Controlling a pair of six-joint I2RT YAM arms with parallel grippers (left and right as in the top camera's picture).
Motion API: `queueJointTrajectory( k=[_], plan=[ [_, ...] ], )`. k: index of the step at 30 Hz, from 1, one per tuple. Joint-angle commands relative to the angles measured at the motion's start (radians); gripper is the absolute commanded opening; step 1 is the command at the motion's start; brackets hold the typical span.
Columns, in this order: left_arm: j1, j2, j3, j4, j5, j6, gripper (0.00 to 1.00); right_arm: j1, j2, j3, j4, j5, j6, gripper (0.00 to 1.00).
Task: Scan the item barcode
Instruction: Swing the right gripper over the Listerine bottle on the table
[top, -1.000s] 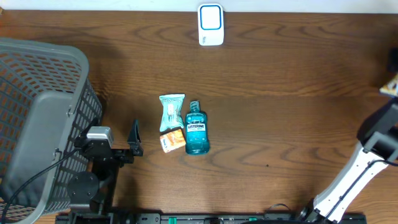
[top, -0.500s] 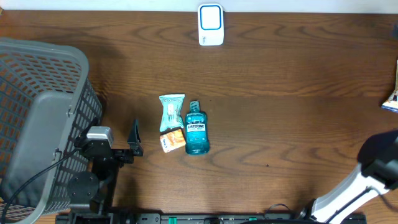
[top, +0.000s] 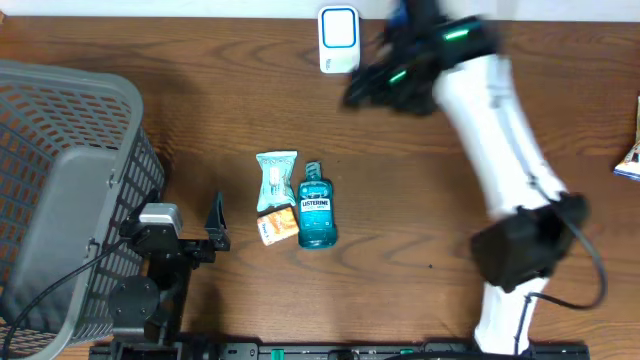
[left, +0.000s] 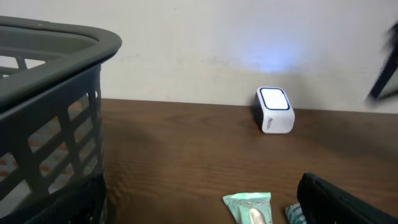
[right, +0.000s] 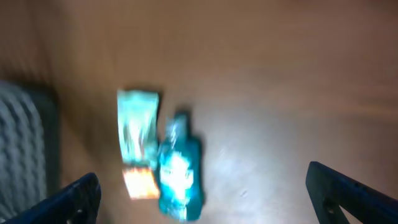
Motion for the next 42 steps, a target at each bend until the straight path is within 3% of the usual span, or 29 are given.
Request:
queueJointTrajectory(
  k=[1, 10, 20, 35, 39, 42],
  plan=[
    [0.002, -0.004, 0.007, 0.000, -0.005, -0.002, 0.98, 0.120, 0.060, -0.073, -0.009, 0.119, 0.053, 0.99],
    [0.002, -0.004, 0.007, -0.003, -0.006, -0.002, 0.98, 0.378, 0.146, -0.132, -0.055, 0.445, 0.197, 0.99],
    [0.002, -0.004, 0.007, -0.061, -0.006, -0.002, 0.98, 0.469, 0.149, -0.351, 0.073, 0.470, 0.312, 0.99],
    [0.002, -0.004, 0.007, -0.767, -0.006, -0.002, 0.98, 0.476, 0.151, -0.425, 0.173, 0.528, 0.277, 0.93],
    [0.002, -0.004, 0.007, -0.762, -0.006, -0.002, 0.98, 0.475, 0.151, -0.484, 0.213, 0.519, 0.243, 0.83],
    [0.002, -0.004, 0.007, -0.762, -0.006, -0.002, 0.98, 0.476, 0.151, -0.530, 0.251, 0.480, 0.201, 0.62]
  ],
)
